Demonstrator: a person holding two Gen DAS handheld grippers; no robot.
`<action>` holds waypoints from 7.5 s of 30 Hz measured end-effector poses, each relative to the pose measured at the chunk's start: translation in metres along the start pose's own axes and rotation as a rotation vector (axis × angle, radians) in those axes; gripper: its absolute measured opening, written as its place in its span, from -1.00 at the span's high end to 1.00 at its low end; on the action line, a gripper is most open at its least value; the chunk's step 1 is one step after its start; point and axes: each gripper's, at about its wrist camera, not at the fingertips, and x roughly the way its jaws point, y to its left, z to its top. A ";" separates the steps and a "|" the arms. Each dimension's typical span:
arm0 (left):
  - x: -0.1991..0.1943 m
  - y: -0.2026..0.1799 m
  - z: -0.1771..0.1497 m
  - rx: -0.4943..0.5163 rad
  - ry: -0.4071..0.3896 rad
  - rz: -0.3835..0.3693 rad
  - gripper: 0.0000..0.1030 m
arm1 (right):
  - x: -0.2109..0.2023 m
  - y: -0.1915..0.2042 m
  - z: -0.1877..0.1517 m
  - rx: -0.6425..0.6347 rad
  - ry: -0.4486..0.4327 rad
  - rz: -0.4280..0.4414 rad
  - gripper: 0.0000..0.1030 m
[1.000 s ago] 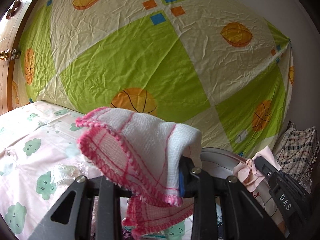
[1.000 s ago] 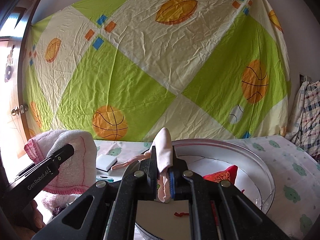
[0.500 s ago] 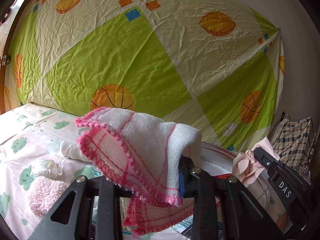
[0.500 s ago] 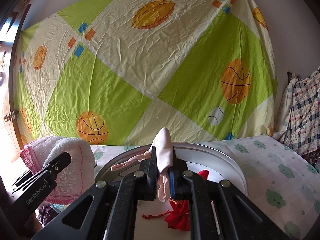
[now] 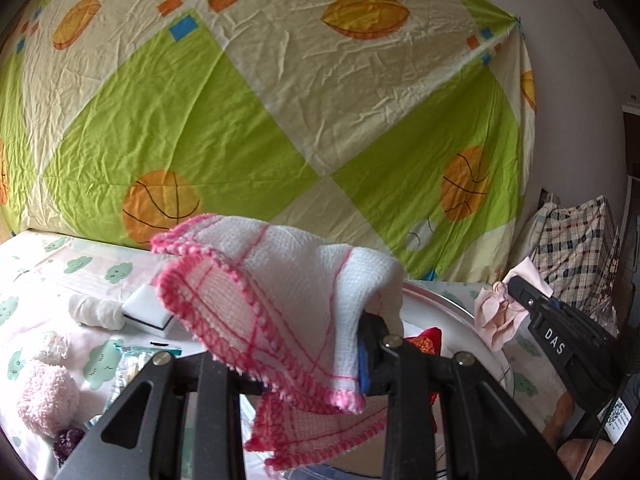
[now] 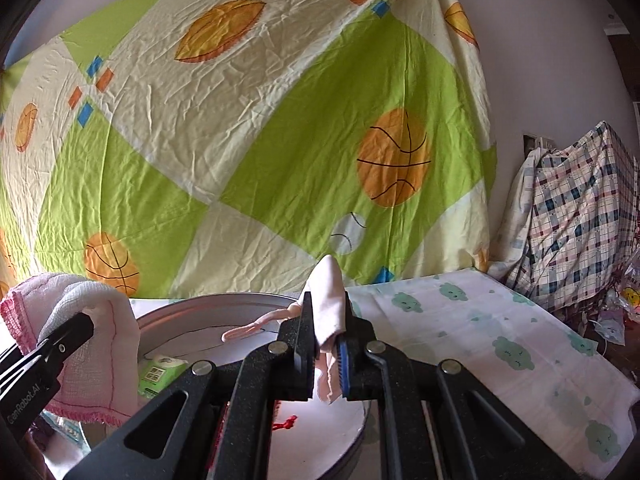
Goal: Organize soft objects
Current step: 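Release the pink cloth in the tin with the right tool while the left releases the towel, then withdraw both open tools from the tin toward the remaining items, then grasp the dark purple scrunchie with the right tool while the left grasps the pink fluffy puff, then carry the scrunchie and the pink puff over the tin with both tools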
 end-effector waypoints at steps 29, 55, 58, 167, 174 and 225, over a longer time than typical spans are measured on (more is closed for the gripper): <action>0.048 -0.031 -0.019 0.071 0.232 0.084 0.34 | 0.043 0.018 -0.022 -0.127 0.197 0.045 0.76; 0.012 -0.015 -0.011 0.061 0.056 0.213 -0.99 | 0.008 -0.013 -0.014 0.126 -0.003 0.001 -0.63; 0.010 -0.011 -0.012 0.069 0.045 0.240 -0.99 | 0.004 -0.013 -0.015 0.139 -0.021 -0.010 -0.63; -0.022 0.214 -0.020 0.000 0.410 0.182 -0.85 | -0.059 0.216 -0.051 -0.170 0.110 0.440 0.27; -0.003 0.218 -0.033 -0.002 0.535 0.207 -0.77 | -0.053 0.202 -0.044 -0.101 0.132 0.440 0.26; -0.019 0.074 0.004 -0.043 0.125 0.110 0.20 | -0.045 0.083 -0.010 -0.031 -0.045 0.286 0.26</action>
